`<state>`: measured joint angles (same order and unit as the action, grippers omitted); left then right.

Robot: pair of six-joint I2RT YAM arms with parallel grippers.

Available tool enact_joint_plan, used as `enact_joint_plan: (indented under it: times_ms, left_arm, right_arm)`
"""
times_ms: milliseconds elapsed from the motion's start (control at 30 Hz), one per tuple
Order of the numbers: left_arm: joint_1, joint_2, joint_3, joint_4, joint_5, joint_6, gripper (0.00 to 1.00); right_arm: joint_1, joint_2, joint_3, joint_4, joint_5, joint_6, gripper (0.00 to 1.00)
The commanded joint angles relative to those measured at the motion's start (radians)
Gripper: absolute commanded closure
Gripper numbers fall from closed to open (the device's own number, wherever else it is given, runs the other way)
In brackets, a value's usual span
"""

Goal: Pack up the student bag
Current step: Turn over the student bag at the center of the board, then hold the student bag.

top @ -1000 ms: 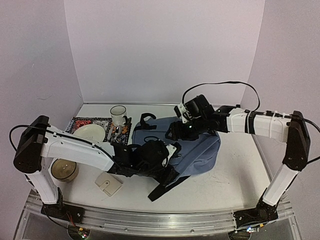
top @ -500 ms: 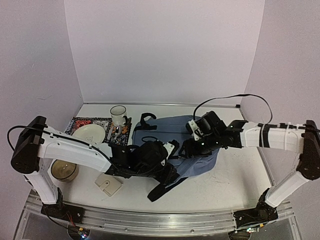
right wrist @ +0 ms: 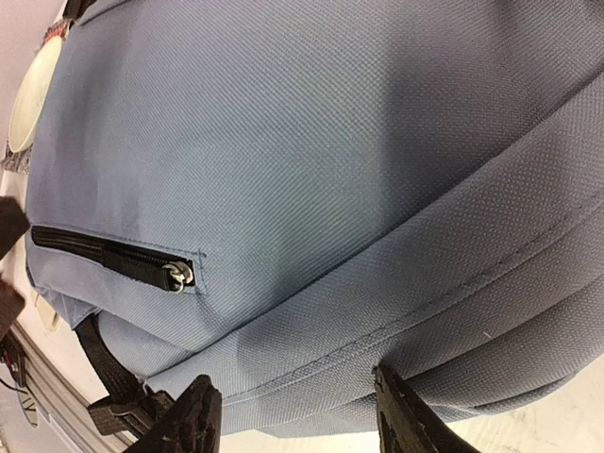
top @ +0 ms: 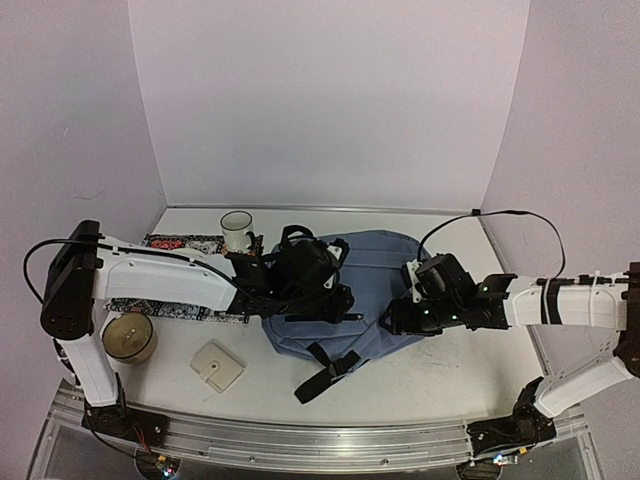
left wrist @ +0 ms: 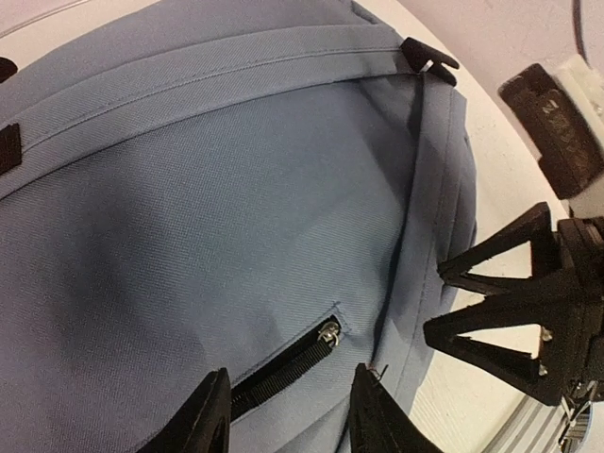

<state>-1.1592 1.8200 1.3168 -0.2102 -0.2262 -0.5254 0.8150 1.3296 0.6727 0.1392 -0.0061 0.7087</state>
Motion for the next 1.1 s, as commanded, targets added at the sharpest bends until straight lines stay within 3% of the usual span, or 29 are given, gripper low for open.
enact_joint_plan:
  times_ms: [0,333,533,633,867,1067]
  left_arm:
    - [0.015,0.059,0.081,-0.053,0.079,0.011,0.54]
    - [0.008,0.183,0.164,-0.132,0.203,0.01,0.53]
    - [-0.012,0.201,0.184,-0.148,0.251,0.021,0.59]
    - [-0.026,0.204,0.2,-0.172,0.211,0.034,0.6]
    - [-0.03,0.239,0.251,-0.283,-0.028,0.03,0.6]
    - [-0.034,0.286,0.292,-0.291,0.001,0.022,0.68]
  right_arm:
    - [0.004,0.003,-0.027,0.044,0.036,0.038,0.44]
    - [0.003,0.006,-0.037,0.092,0.016,0.042,0.44]
    - [0.003,0.02,-0.039,0.112,0.014,0.042,0.44]
    - [0.003,0.02,-0.043,0.114,0.014,0.042,0.44]
    - [0.003,0.013,-0.048,0.118,0.014,0.049,0.44]
    - [0.004,0.011,-0.044,0.119,0.015,0.053,0.44]
